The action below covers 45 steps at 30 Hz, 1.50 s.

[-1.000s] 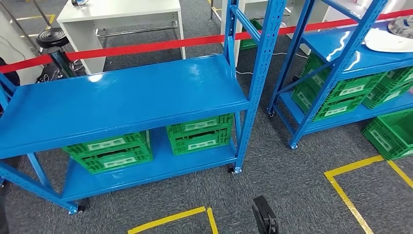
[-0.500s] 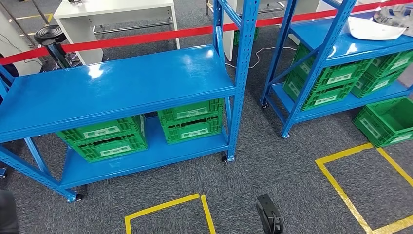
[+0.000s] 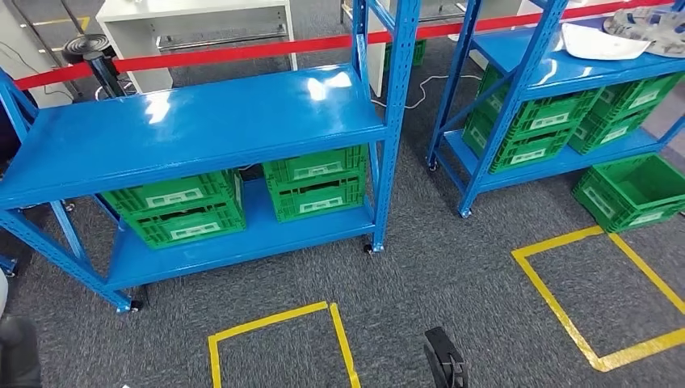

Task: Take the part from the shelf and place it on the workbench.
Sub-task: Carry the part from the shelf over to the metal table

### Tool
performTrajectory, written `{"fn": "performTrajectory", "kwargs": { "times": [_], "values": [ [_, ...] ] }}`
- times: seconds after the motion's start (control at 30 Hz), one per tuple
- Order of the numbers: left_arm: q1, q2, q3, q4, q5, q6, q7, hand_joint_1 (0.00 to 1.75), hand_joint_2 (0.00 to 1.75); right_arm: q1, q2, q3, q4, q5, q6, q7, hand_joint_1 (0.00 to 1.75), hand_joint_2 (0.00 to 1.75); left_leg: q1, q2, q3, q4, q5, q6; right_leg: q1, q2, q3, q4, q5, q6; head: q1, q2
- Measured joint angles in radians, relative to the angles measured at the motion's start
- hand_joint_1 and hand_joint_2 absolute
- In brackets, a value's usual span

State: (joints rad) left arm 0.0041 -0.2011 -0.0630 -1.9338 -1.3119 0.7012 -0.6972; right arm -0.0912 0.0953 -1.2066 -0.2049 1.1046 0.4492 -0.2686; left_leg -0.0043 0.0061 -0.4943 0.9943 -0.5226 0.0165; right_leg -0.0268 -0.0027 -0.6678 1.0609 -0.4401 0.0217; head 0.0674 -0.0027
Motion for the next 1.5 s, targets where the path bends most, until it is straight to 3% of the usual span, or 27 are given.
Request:
{"fn": "performTrajectory", "kwargs": {
  "times": [0.1,0.13,0.17,0.2,0.27,0.33,0.37,0.4,0.47,0.53,0.6,0.63,0.7,0.73,0.8,0.87,0.93,1.0,1.03,1.1,1.17,1.2,1.23,1.3,1.37,1.43,1.5],
  "values": [
    [0.008,-0.006,0.007,0.002,-0.001,0.0,0.0,1.75,1.75,0.002,0.001,-0.001,0.0,-0.017,0.003,-0.012,0.0,0.0,-0.003,0.003,-0.045,0.003,0.034,0.015,0.003,0.002,-0.042,0.164,-0.145,0.001,0.003,0.0],
    [0.013,-0.006,0.01,0.002,-0.001,0.0,0.0,1.75,1.75,0.002,0.0,-0.002,0.0,-0.024,0.003,-0.02,0.0,0.0,-0.004,0.004,-0.062,0.006,0.045,0.016,0.005,0.002,-0.048,0.218,-0.164,0.002,0.003,0.0],
    [0.018,-0.007,0.013,0.001,0.001,0.0,0.0,1.75,1.75,0.002,0.0,-0.003,0.0,-0.029,0.003,-0.029,0.0,0.0,-0.006,0.003,-0.079,0.009,0.056,0.015,0.006,0.002,-0.044,0.251,-0.157,0.001,0.003,0.0],
    [0.024,-0.007,0.016,0.0,0.002,0.0,0.0,1.75,1.75,0.002,-0.001,-0.005,0.0,-0.032,0.003,-0.035,0.0,0.0,-0.006,0.0,-0.097,0.014,0.067,0.012,0.007,0.003,-0.026,0.254,-0.13,0.0,0.003,0.0],
    [0.031,-0.007,0.02,-0.006,0.005,0.0,0.0,1.75,1.75,0.003,-0.002,-0.006,0.0,-0.03,0.003,-0.04,0.0,0.0,-0.005,-0.01,-0.132,0.028,0.085,0.004,0.008,0.021,0.057,0.169,-0.082,-0.005,0.004,0.0],
    [0.031,-0.007,0.024,-0.012,0.007,0.0,0.0,1.75,1.75,0.005,-0.004,-0.006,0.0,-0.024,0.003,-0.04,0.0,0.0,-0.007,-0.02,-0.158,0.048,0.097,-0.007,0.009,0.051,0.15,0.04,-0.109,-0.013,0.004,0.0],
    [0.031,-0.008,0.025,-0.016,0.007,0.0,0.0,1.75,1.75,0.006,-0.005,-0.006,0.0,-0.02,0.003,-0.04,0.0,0.0,-0.008,-0.027,-0.166,0.053,0.104,-0.012,0.01,0.059,0.176,-0.002,-0.132,-0.017,0.004,0.0],
    [0.03,-0.008,0.026,-0.018,0.006,0.0,0.0,1.75,1.75,0.006,-0.005,-0.006,0.0,-0.017,0.003,-0.04,0.0,0.0,-0.009,-0.034,-0.171,0.054,0.111,-0.018,0.011,0.054,0.186,-0.023,-0.144,-0.021,0.004,0.0],
    [0.031,-0.008,0.028,-0.022,0.004,0.0,0.0,1.75,1.75,0.005,-0.004,-0.006,0.0,-0.012,0.002,-0.04,0.0,0.0,-0.006,-0.044,-0.179,0.056,0.118,-0.029,0.008,0.032,0.18,-0.029,-0.137,-0.034,0.004,0.0],
    [0.032,-0.008,0.029,-0.025,0.002,0.0,0.0,1.75,1.75,0.004,-0.004,-0.006,0.0,-0.01,0.002,-0.041,0.0,0.0,-0.001,-0.036,-0.203,0.109,0.072,-0.042,0.004,0.009,0.171,-0.032,-0.124,-0.046,-0.001,0.0],
    [0.032,-0.008,0.032,-0.026,0.002,0.0,0.0,1.75,1.75,0.005,-0.004,-0.006,0.0,-0.009,0.002,-0.041,0.0,0.0,0.006,-0.023,-0.241,0.223,-0.004,-0.056,0.003,-0.013,0.161,-0.032,-0.116,-0.05,-0.005,0.0],
    [0.033,-0.008,0.034,-0.026,0.002,0.0,0.0,1.75,1.75,0.006,-0.004,-0.006,0.0,-0.009,0.002,-0.041,0.0,0.0,0.01,-0.019,-0.255,0.274,-0.026,-0.062,0.003,-0.024,0.156,-0.031,-0.112,-0.049,-0.005,0.0],
    [0.034,-0.008,0.037,-0.026,0.0,0.0,0.001,1.75,1.75,0.006,-0.004,-0.006,0.0,-0.006,0.002,-0.041,0.0,0.0,0.016,-0.012,-0.237,0.291,-0.017,-0.068,0.002,-0.046,0.148,-0.031,-0.106,-0.046,-0.005,0.0],
    [0.034,-0.008,0.037,-0.027,-0.002,0.0,0.001,1.75,1.75,0.006,-0.004,-0.006,0.0,-0.003,0.002,-0.041,0.0,0.0,0.017,-0.003,-0.2,0.245,0.006,-0.069,0.002,-0.057,0.146,-0.03,-0.105,-0.044,-0.005,0.0],
    [0.035,-0.008,0.038,-0.032,-0.009,0.0,0.001,1.75,1.75,0.005,-0.004,-0.006,0.0,0.003,0.002,-0.04,0.0,0.0,0.013,0.041,-0.112,0.115,0.035,-0.063,0.002,-0.077,0.149,-0.03,-0.103,-0.037,-0.005,0.0],
    [0.038,-0.009,0.039,-0.043,-0.016,0.0,0.001,1.75,1.75,0.006,-0.004,-0.006,0.0,0.005,0.002,-0.038,0.0,0.0,0.002,0.07,-0.073,0.047,0.038,-0.046,0.005,-0.093,0.153,-0.031,-0.101,-0.027,-0.004,0.0],
    [0.043,-0.009,0.04,-0.052,-0.016,0.0,0.001,1.75,1.75,0.005,-0.002,-0.006,0.0,0.006,0.002,-0.034,0.0,0.0,-0.003,0.054,-0.078,0.039,0.04,-0.027,0.007,-0.112,0.156,-0.035,-0.1,-0.014,-0.003,0.0],
    [0.042,-0.009,0.042,-0.057,-0.013,0.0,0.001,1.75,1.75,0.004,0.001,-0.005,0.0,0.008,0.003,-0.032,0.0,0.0,0.001,0.032,-0.079,0.028,0.047,-0.011,0.005,-0.09,0.149,-0.019,-0.114,-0.003,-0.002,0.0],
    [0.038,-0.009,0.044,-0.058,-0.013,0.0,0.001,1.75,1.75,0.005,0.002,-0.005,0.0,0.011,0.004,-0.031,0.0,0.0,0.003,0.021,-0.079,0.023,0.052,-0.004,0.004,-0.065,0.133,0.016,-0.135,0.0,0.0,0.0],
    [0.029,-0.01,0.047,-0.056,-0.016,0.0,0.001,1.75,1.75,0.008,0.003,-0.001,0.0,0.019,0.008,-0.03,0.0,0.0,0.002,-0.001,-0.085,0.022,0.057,0.006,0.004,-0.016,0.07,0.139,-0.192,-0.001,0.003,0.0],
    [0.027,-0.011,0.05,-0.052,-0.02,0.0,0.001,1.75,1.75,0.012,0.003,0.003,0.0,0.028,0.01,-0.028,0.0,0.0,-0.001,-0.029,-0.09,0.026,0.058,0.01,0.007,-0.004,0.013,0.236,-0.214,-0.003,0.005,0.0],
    [0.026,-0.011,0.051,-0.051,-0.021,0.0,0.001,1.75,1.75,0.013,0.003,0.005,0.0,0.032,0.01,-0.028,0.0,0.0,-0.002,-0.043,-0.093,0.029,0.059,0.01,0.007,-0.002,0.008,0.235,-0.197,-0.004,0.005,0.0],
    [0.026,-0.011,0.051,-0.051,-0.021,0.0,0.0,1.75,1.75,0.014,0.003,0.008,0.0,0.035,0.01,-0.028,0.0,0.0,-0.002,-0.057,-0.094,0.033,0.059,0.009,0.007,0.004,0.023,0.195,-0.164,-0.006,0.005,0.0],
    [0.023,-0.012,0.052,-0.051,-0.023,0.0,-0.001,1.75,1.75,0.013,0.003,0.013,0.0,0.038,0.01,-0.032,0.0,0.0,-0.003,-0.082,-0.1,0.046,0.056,0.003,0.005,0.041,0.077,0.068,-0.103,-0.01,0.004,0.0],
    [0.022,-0.014,0.052,-0.051,-0.028,0.0,-0.001,1.75,1.75,0.011,0.004,0.017,0.0,0.039,0.01,-0.036,0.0,0.0,-0.003,-0.105,-0.11,0.054,0.056,-0.009,0.004,0.069,0.105,-0.001,-0.086,-0.013,0.004,0.0],
    [0.023,-0.015,0.052,-0.053,-0.033,0.0,-0.001,1.75,1.75,0.008,0.006,0.02,0.0,0.039,0.01,-0.043,0.0,0.0,-0.001,-0.125,-0.119,0.052,0.061,-0.024,0.006,0.058,0.106,-0.006,-0.086,-0.022,0.004,0.0],
    [0.025,-0.015,0.052,-0.057,-0.038,0.0,-0.001,1.75,1.75,0.005,0.01,0.024,0.0,0.041,0.01,-0.053,0.0,0.0,-0.001,-0.107,-0.129,0.065,0.055,-0.035,0.005,0.035,0.111,-0.012,-0.08,-0.036,0.002,0.0]
  ]
}}
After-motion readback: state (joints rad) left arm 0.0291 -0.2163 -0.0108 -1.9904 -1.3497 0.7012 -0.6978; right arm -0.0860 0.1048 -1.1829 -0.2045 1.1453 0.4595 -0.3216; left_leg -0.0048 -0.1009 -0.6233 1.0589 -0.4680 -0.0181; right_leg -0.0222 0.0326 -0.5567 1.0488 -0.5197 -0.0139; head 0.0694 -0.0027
